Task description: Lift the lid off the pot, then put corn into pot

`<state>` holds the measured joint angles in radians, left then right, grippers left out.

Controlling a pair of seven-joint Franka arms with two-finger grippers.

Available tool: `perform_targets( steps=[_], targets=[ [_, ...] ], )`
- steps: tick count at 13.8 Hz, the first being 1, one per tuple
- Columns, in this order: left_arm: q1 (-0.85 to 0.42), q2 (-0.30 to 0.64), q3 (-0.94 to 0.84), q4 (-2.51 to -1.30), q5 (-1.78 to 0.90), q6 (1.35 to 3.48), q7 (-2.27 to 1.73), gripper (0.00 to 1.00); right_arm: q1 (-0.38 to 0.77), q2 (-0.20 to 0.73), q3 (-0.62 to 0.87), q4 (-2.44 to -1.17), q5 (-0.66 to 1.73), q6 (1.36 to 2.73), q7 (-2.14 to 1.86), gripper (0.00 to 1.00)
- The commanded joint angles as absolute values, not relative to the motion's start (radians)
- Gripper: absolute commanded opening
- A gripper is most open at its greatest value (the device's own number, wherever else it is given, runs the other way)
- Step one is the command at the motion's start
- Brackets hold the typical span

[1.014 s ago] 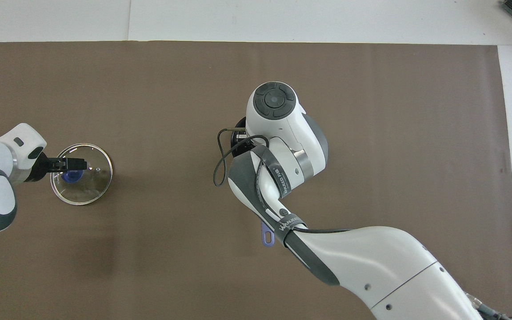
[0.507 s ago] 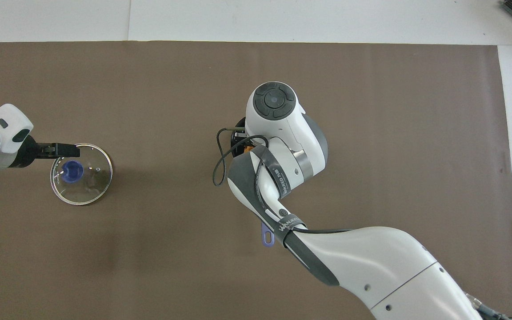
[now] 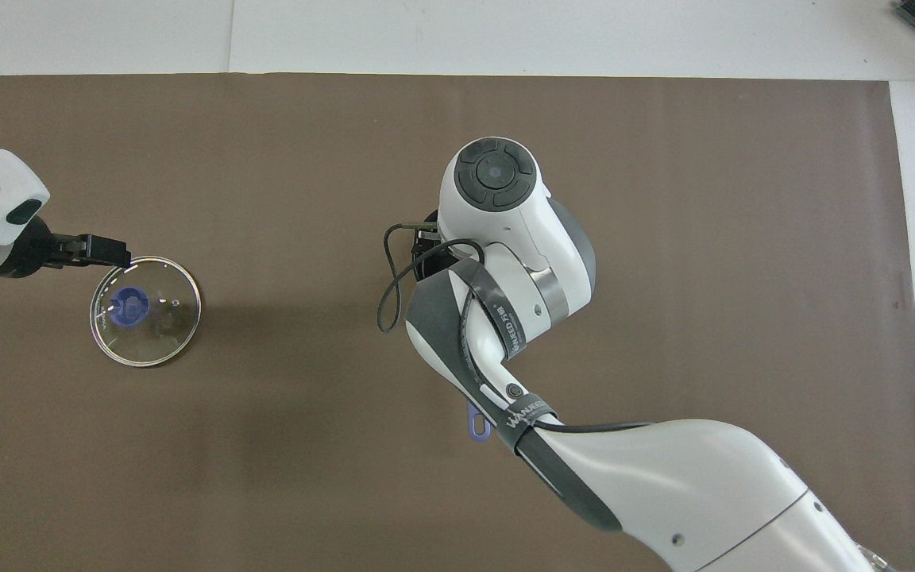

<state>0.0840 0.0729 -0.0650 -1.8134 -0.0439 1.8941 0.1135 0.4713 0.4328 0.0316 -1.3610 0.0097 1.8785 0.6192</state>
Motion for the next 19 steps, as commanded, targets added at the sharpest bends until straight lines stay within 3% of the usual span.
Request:
perform_targets(
  steps=[1,6,12,16,19],
  targets=[
    [0.071,0.034,-0.063,-1.783,-0.006,1.804,0.092,1.00,0.411,0.335,0.043,-1.388,0.023,1.809,0.516,1.00],
    [0.049,0.026,-0.074,-1.660,-0.006,1.617,0.035,1.00,0.307,0.207,0.043,-1.388,0.023,1.691,0.341,1.00],
    [0.012,-0.021,-0.083,-1.625,-0.005,1.539,0.015,1.00,0.117,0.075,0.029,-1.387,0.060,1.481,0.164,1.00],
    [0.029,-0.023,-0.068,-1.601,-0.017,1.525,0.046,1.00,0.061,0.018,0.028,-1.379,0.060,1.395,0.121,1.00],
    [0.046,-0.026,-0.067,-1.605,-0.020,1.519,0.035,1.00,0.035,-0.014,0.015,-1.445,0.061,1.388,0.115,1.00]
  ],
)
